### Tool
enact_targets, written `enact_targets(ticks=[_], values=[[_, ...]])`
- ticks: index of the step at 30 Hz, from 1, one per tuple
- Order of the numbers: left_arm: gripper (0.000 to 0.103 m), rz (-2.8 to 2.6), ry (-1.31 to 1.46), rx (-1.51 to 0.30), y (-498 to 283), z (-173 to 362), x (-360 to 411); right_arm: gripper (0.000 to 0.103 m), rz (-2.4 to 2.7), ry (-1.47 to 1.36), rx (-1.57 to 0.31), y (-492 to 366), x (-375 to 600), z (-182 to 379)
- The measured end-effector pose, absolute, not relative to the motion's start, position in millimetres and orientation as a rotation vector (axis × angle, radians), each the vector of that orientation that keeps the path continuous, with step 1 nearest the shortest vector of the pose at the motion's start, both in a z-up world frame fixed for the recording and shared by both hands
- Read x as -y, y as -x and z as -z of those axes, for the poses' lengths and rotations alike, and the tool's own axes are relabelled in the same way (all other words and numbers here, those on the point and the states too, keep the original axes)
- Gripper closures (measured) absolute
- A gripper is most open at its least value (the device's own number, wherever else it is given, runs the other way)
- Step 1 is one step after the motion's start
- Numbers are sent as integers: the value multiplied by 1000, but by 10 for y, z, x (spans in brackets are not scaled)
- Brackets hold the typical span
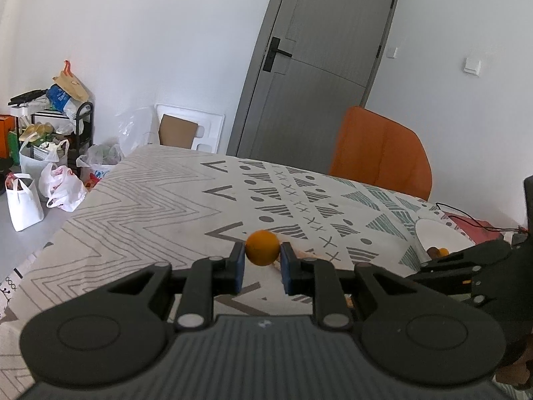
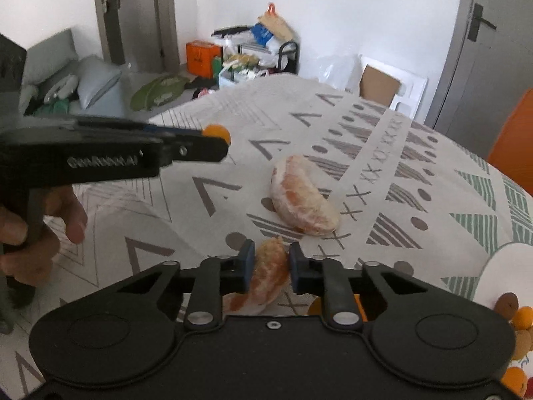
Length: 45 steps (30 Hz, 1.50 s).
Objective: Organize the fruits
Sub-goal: 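Carry the tangerine and peeled segment in both grippers over the plate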
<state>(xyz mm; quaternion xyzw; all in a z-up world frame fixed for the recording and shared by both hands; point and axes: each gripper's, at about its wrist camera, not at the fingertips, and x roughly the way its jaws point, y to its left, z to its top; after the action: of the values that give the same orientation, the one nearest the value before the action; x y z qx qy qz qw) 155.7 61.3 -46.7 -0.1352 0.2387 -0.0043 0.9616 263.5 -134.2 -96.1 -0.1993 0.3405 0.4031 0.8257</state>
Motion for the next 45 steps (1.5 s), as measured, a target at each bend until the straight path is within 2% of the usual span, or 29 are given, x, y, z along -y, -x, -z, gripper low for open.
enact_targets(ticks=[6, 30, 45], values=[[82, 14, 254, -465, -1527, 366, -531, 91, -828, 368, -672, -2600, 1512, 814], [82, 141, 87, -451, -1652, 30, 463, 91, -629, 131, -491, -2800, 2813, 421], [82, 194, -2, -459, -1930, 7, 1058, 91, -547, 59, -435, -2969, 3371, 468]])
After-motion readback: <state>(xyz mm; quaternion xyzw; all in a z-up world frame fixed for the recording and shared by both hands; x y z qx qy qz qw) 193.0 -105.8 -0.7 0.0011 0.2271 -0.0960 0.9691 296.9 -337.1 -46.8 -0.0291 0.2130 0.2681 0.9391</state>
